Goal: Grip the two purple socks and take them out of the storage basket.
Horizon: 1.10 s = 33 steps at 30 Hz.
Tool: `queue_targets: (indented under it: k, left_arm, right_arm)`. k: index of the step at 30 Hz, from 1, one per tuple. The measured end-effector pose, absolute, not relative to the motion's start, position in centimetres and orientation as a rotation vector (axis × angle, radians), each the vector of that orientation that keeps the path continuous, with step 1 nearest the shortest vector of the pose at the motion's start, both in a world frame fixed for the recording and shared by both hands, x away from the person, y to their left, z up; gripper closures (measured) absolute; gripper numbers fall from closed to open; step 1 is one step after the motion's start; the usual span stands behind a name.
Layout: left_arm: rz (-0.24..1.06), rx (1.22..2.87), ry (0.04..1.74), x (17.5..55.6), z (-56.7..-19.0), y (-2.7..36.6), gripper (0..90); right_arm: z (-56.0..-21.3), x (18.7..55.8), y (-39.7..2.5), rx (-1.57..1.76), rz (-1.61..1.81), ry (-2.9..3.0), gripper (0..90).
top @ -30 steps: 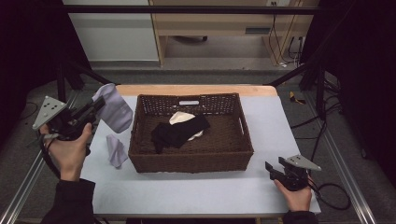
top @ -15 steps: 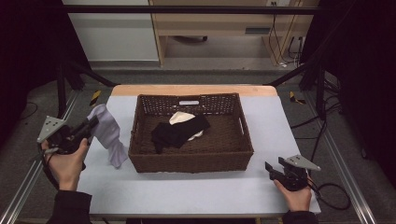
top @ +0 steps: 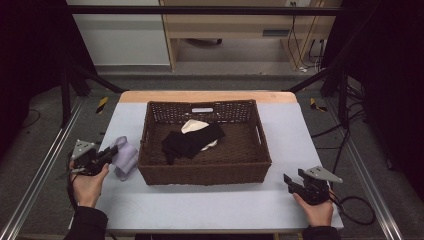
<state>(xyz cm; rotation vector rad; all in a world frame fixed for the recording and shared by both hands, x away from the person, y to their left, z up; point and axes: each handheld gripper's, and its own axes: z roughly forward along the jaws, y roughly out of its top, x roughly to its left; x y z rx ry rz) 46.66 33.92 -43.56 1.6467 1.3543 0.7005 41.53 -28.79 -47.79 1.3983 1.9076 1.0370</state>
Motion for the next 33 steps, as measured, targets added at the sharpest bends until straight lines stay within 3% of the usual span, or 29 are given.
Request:
queue_targets:
  k: [7, 14, 20, 33]
  left_arm:
    - [0.698, 1.714, 1.374, 47.1, -45.0, 33.9, 77.5]
    - [0.707, 1.652, 1.337, 46.8, -44.5, 34.3, 42.2]
    - [0.699, 1.653, 1.281, 45.7, -43.5, 34.9, 25.0]
    - [0.679, 1.766, 1.350, 42.1, -46.5, 37.0, 14.8]
  right_arm:
    - [-47.9, 41.5, -28.8, 1.395, 1.033, 1.911, 39.2]
    - [-47.9, 41.5, -28.9, 1.393, 1.029, 1.912, 38.0]
    - [-47.9, 41.4, -29.0, 1.401, 1.026, 1.906, 36.8]
    - [-48.1, 41.3, -29.4, 1.436, 1.008, 1.899, 32.7]
